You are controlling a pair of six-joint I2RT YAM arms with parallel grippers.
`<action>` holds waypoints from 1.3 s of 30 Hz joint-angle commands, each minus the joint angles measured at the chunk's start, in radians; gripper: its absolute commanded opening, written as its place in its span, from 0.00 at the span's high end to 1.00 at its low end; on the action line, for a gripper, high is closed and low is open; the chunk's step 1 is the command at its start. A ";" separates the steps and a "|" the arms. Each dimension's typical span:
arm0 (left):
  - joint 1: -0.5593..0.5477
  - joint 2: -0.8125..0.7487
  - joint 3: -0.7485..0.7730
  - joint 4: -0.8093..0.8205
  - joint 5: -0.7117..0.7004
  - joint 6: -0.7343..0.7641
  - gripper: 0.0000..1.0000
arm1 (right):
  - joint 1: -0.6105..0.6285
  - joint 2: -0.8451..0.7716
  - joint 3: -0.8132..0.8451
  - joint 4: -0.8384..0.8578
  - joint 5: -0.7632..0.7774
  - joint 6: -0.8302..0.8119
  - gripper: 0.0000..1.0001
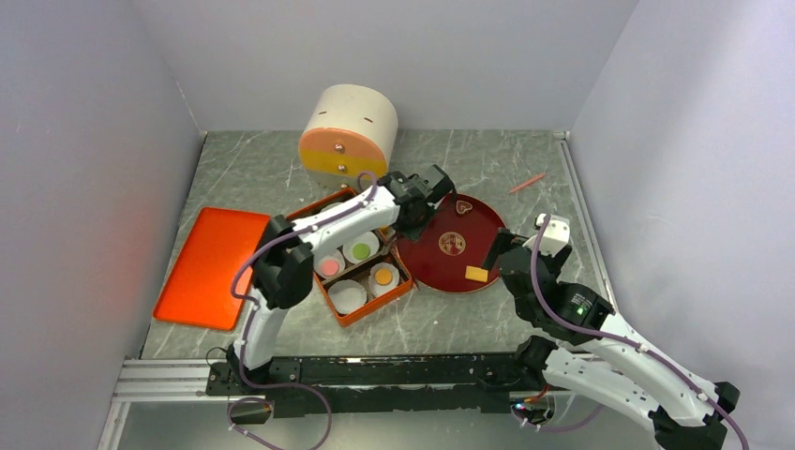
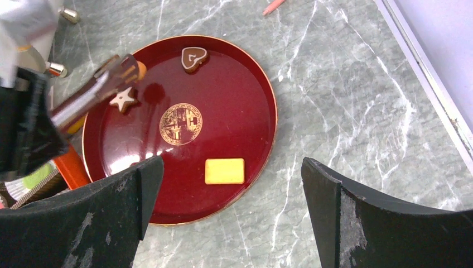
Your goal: Pack the cookies
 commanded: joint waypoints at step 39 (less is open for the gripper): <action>-0.002 -0.994 -0.642 -0.435 0.204 -0.240 0.67 | -0.003 0.174 -0.036 0.422 -0.183 -0.311 0.00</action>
